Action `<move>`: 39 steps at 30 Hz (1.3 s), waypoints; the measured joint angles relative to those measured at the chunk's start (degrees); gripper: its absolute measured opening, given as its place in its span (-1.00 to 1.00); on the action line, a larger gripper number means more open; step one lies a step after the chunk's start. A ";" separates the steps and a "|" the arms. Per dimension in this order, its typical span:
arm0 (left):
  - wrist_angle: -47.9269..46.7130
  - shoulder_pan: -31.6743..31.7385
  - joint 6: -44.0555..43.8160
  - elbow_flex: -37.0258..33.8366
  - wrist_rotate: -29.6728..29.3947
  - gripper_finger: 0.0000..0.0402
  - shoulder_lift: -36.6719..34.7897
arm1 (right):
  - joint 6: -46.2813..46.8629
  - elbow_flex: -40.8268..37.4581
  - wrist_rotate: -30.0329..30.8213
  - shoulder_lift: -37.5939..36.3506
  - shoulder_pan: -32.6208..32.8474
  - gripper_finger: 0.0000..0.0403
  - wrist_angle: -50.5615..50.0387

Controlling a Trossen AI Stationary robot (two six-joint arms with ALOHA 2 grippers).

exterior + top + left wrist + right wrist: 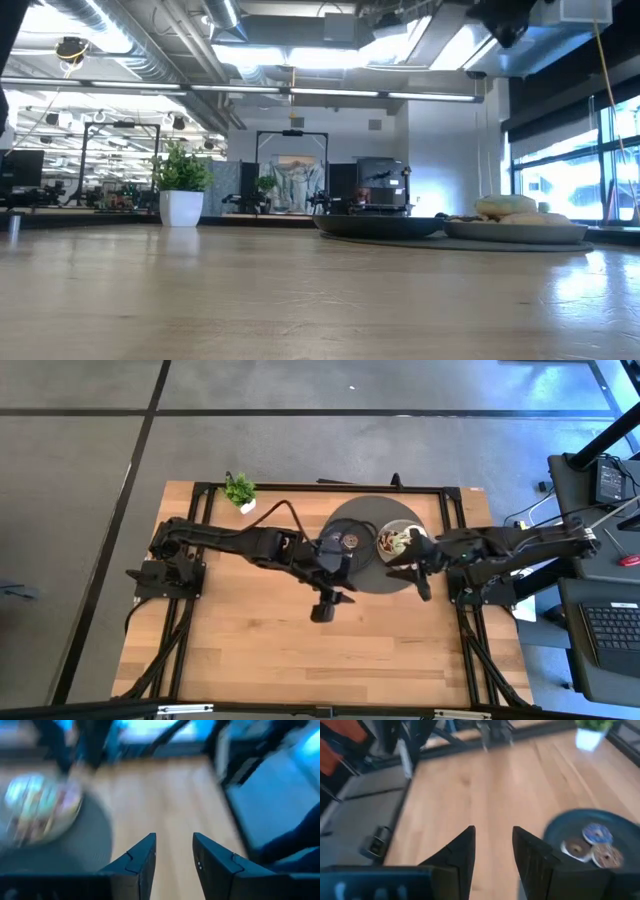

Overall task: Pick & Place donuts
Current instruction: Return to Home Position

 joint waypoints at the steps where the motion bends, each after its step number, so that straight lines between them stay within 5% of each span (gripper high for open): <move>1: 2.37 -0.23 0.77 0.02 0.84 -0.37 0.08 | 0.10 0.00 -0.03 -0.57 0.60 -0.35 0.58; 6: -0.98 -0.14 -0.70 -0.09 3.20 -0.37 -1.62 | -1.91 -0.04 -4.32 -3.87 4.38 -0.35 1.97; 11: -0.63 -0.91 -1.76 -3.31 -1.62 -0.38 -10.35 | -4.37 -0.04 -5.64 -7.23 7.57 -0.35 1.50; 20: 20.20 -4.07 -6.01 -38.52 -14.50 -0.38 -36.51 | -5.07 -0.48 -5.55 -8.19 8.92 -0.35 -0.66; 26: 24.92 -5.27 -8.89 -59.05 -21.57 -0.39 -51.52 | -4.68 -11.31 -5.55 -13.07 9.57 -0.35 10.33; 31: 31.77 -5.64 -17.19 -72.25 -22.46 -0.37 -58.72 | -1.66 -22.93 -5.55 -18.41 9.57 -0.35 23.52; 36: 49.23 -3.83 -12.87 -85.90 -10.75 -0.37 -68.44 | 2.33 -29.24 -5.55 -24.50 9.56 -0.35 26.26; 39: 56.54 -2.11 -11.47 -92.97 -9.49 -0.39 -75.34 | 2.73 -30.97 -5.41 -27.78 9.55 -0.35 26.25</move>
